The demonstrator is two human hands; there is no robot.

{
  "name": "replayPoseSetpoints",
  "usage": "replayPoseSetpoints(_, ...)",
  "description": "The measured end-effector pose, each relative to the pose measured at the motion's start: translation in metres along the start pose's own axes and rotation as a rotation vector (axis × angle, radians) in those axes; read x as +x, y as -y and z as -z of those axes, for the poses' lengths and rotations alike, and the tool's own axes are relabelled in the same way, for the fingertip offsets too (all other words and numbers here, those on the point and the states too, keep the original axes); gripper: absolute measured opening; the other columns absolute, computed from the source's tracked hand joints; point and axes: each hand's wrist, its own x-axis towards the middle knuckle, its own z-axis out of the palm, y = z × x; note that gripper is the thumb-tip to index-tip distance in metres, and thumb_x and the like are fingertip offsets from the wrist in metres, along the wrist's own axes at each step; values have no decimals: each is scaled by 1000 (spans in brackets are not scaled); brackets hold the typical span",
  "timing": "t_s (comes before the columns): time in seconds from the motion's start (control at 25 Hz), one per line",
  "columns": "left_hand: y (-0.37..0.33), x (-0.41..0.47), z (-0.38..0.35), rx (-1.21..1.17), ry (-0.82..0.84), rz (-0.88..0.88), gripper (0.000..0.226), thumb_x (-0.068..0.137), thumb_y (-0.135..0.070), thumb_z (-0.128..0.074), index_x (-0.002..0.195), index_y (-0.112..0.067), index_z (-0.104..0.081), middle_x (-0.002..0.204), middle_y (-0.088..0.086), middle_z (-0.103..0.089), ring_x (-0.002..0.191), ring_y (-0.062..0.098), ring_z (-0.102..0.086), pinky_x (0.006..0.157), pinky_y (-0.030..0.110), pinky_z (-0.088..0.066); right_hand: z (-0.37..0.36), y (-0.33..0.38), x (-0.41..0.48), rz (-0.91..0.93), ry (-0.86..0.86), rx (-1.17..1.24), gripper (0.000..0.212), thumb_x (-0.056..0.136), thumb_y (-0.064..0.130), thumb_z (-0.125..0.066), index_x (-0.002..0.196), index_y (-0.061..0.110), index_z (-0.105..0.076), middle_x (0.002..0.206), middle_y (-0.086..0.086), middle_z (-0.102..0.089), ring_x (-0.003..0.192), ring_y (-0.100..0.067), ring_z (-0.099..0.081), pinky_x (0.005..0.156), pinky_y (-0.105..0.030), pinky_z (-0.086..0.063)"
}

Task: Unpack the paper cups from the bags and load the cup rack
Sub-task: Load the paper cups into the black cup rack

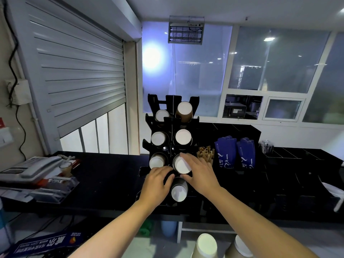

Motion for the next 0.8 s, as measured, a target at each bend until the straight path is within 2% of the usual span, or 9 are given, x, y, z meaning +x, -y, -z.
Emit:
replayPoseSetpoints(0.08,-5,1,3,38,37,23,33,98,-36,-59,127,-22,-64,124,-8,-67,116,18,-57,96,38,-50,6,-7,-4,7,62,26,91,87,53,-66,155,47,-5,162,10,-26,139,-21,-35,111,-44,-31)
replayPoseSetpoints(0.12,-10,1,3,57,41,35,35,98,-38,-57,129,-23,-62,127,-8,-65,119,18,-56,97,38,-48,10,-11,-7,7,59,51,90,88,54,-66,155,46,-7,162,8,-27,141,-20,-34,112,-46,-30)
replayPoseSetpoints(0.2,-22,-1,1,108,27,29,39,98,-39,-55,133,-23,-58,133,-8,-61,125,17,-51,102,37,-44,19,-20,-18,13,-29,126,73,90,47,-67,153,38,-29,154,7,-42,137,-18,-42,109,-46,-36)
replayPoseSetpoints(0.32,-51,-2,-8,176,-59,-67,38,94,-32,-60,128,-17,-61,134,-1,-58,126,23,-50,107,41,-40,36,-43,-36,46,-208,129,32,96,33,-62,127,24,-63,123,7,-66,113,-16,-60,97,-39,-49)
replayPoseSetpoints(0.4,-78,-1,-16,147,-102,-104,35,93,-28,-61,125,-15,-61,134,1,-55,127,25,-46,108,41,-39,48,-64,-51,44,-225,96,19,98,25,-57,110,21,-71,104,6,-71,96,-15,-64,86,-37,-52)
replayPoseSetpoints(0.48,-113,-5,-29,102,-99,-161,32,93,-28,-61,124,-16,-60,131,0,-53,125,22,-43,108,35,-36,59,-92,-73,1,-190,67,19,98,21,-56,105,19,-73,97,4,-72,89,-17,-65,80,-39,-53)
replayPoseSetpoints(0.56,-148,-11,-50,48,-21,-272,29,94,-28,-60,122,-17,-61,126,-2,-55,121,20,-45,105,33,-38,68,-123,-99,-60,-161,23,19,94,21,-57,100,17,-74,89,1,-73,82,-19,-64,76,-41,-54)
replayPoseSetpoints(0.68,-198,-27,-94,-36,164,-410,25,96,-28,-56,117,-19,-63,119,-4,-60,113,17,-51,95,32,-44,83,-162,-149,-212,-77,-27,28,87,32,-47,79,15,-68,71,-3,-65,69,-22,-59,67,-41,-51)
replayPoseSetpoints(0.8,-242,-50,-142,-85,402,-424,25,96,-26,-53,117,-18,-63,116,-1,-61,107,19,-53,89,32,-46,94,-195,-206,-366,13,-44,23,91,27,-54,84,11,-69,77,-8,-65,76,-26,-60,69,-37,-46)
